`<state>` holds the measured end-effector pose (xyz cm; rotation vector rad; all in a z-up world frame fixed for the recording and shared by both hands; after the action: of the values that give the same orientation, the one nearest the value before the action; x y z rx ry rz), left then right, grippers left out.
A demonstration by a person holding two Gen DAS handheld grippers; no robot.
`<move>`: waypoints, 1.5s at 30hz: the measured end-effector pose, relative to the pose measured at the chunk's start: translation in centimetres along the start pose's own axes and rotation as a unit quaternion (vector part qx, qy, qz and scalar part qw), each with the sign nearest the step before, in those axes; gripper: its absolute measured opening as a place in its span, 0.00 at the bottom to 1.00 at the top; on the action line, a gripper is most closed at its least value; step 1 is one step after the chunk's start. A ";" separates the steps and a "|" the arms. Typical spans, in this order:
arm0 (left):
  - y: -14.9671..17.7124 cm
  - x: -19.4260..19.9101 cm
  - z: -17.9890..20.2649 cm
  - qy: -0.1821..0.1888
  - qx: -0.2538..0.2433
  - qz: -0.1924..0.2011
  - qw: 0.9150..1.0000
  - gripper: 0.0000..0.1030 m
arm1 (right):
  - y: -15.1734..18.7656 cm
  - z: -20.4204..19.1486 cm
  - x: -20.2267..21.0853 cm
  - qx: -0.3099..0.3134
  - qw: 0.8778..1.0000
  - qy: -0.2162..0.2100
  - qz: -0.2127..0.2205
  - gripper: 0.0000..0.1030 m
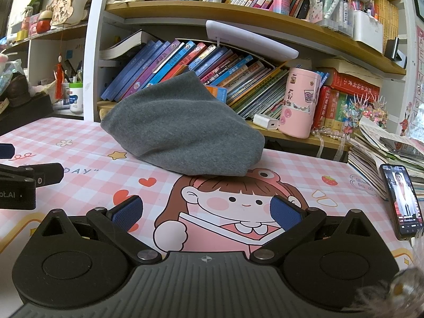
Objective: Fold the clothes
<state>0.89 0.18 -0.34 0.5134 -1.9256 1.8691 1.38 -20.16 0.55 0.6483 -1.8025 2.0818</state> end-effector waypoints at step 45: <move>-2.9 0.3 3.2 -0.033 0.003 0.017 0.999 1.00 | -1.9 4.7 -1.7 0.025 0.992 -0.119 0.028 1.00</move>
<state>2.01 -3.15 2.19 0.5540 -1.9829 1.9032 4.43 -24.41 1.72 0.9036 -1.9178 2.1722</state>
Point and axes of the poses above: each gripper's, at about its wrist camera, not at the fingertips, and x roughly against the way its jaws point, z to its right, y to its underside, the point moved 1 cm from there along -x, roughly the way its jaws point, and after that the axes turned 9 degrees about -z, right-handed, at the moved point
